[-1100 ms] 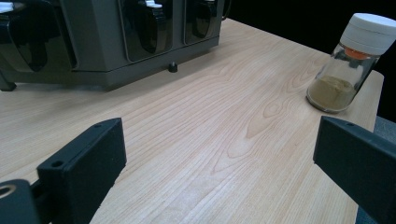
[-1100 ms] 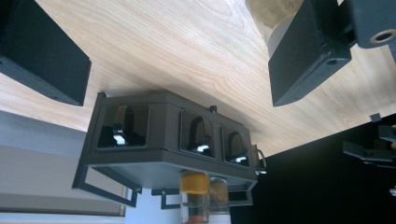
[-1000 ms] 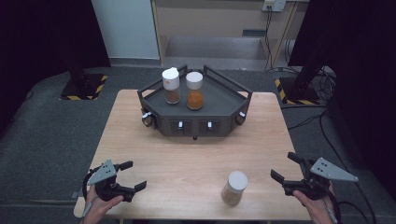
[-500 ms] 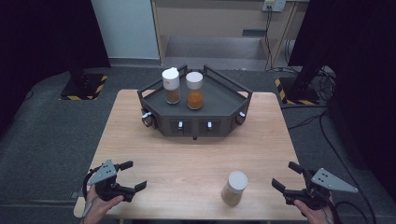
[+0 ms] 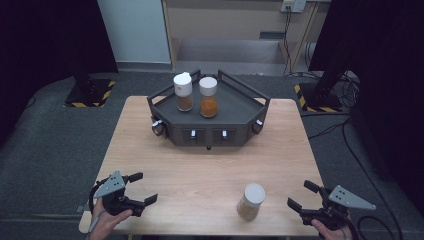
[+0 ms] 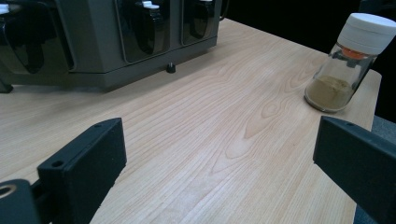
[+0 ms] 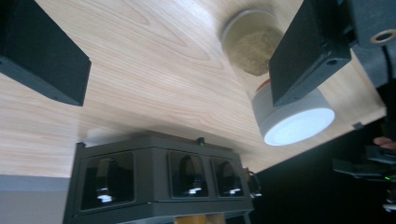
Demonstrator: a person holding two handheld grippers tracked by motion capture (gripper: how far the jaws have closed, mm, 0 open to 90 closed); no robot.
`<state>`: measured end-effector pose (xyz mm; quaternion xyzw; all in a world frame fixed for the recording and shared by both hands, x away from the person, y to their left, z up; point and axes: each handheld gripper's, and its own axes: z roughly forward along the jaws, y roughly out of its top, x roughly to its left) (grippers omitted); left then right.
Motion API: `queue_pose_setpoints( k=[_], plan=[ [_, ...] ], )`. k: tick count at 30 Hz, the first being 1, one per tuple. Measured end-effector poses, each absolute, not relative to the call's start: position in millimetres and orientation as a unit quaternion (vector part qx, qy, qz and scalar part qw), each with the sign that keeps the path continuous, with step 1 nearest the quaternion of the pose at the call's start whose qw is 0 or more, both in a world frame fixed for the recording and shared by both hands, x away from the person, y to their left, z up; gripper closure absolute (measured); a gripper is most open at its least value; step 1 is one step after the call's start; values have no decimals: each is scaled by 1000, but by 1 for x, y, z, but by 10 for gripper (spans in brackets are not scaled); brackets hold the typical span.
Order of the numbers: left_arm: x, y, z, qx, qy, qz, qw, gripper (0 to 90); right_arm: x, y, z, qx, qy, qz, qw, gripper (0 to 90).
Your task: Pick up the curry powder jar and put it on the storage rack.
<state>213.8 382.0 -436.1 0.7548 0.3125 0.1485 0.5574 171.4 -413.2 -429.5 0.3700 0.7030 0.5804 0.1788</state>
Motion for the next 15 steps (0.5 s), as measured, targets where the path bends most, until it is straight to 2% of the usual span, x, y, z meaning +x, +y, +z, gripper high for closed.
queue_pose_setpoints(
  k=[15],
  plan=[
    [215,379,-435,757,294,144,565,17,183,-420,-433,339,711,591,173,67]
  ],
)
